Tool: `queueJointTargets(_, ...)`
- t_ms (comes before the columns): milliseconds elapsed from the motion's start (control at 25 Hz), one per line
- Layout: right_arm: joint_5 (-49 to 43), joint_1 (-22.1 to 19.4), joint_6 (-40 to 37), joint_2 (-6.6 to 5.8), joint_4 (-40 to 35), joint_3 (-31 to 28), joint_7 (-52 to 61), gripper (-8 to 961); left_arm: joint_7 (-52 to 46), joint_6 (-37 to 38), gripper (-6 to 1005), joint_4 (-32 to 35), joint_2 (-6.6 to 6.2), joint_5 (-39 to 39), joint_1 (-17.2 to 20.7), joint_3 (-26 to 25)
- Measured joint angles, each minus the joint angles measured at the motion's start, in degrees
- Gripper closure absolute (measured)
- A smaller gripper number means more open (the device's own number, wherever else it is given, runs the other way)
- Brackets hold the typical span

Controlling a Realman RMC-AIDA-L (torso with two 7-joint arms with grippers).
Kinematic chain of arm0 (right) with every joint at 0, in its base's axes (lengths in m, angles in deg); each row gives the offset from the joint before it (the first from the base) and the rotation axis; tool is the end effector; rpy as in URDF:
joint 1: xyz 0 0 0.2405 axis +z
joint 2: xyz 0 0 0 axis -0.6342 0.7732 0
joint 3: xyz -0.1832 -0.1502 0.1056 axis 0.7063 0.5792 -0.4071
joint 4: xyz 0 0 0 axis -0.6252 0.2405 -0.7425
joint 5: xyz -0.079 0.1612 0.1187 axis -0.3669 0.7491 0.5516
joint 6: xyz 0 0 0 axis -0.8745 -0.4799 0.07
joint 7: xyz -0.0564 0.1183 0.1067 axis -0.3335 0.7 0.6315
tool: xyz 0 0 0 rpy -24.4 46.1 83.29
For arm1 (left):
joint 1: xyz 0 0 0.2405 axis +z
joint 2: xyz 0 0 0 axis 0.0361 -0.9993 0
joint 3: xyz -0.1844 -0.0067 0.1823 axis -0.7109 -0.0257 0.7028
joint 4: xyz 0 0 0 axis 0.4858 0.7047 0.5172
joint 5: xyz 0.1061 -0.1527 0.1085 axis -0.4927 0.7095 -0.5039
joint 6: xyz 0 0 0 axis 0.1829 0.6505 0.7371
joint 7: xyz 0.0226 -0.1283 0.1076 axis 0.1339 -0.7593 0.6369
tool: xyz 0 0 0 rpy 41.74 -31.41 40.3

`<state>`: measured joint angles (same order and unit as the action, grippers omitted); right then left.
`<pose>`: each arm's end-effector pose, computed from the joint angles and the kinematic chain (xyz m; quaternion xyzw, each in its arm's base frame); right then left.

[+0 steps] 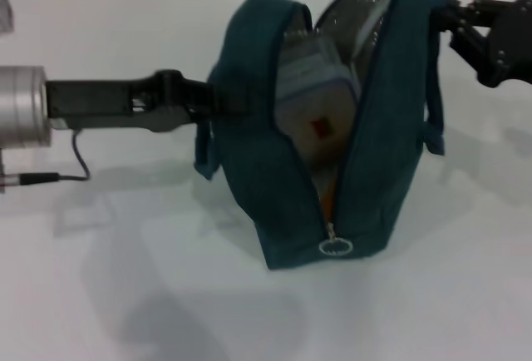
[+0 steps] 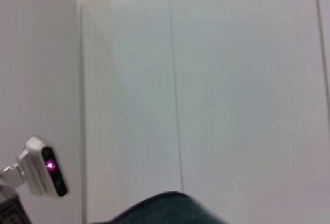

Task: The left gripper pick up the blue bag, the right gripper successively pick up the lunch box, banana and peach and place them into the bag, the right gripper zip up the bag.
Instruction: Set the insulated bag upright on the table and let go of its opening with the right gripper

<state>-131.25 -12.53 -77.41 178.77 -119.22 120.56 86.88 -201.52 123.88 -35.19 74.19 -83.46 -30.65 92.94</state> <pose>0.2184 0.3717 0.0215 -0.8713 0.0901 0.4120 0.2509 -0.1988 0.3326 0.0139 0.7830 0.5482 0.2846 0.0735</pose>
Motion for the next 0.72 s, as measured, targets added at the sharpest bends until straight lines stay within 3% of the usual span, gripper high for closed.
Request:
queueJointTargets(320, 0.09, -0.81, 0.88, -0.75, 0.89, -0.55, 0.46, 887, 6.84, -1.68, 958, -9.63, 0.16, 0.77, -3.36, 1.09)
queueJointTargets(720, -3.02, 0.46, 4.84, 0.25, 1.02, -0.15, 0.50, 888, 8.50, -2.25, 958, -10.46, 0.14, 2.76, -3.21, 1.24)
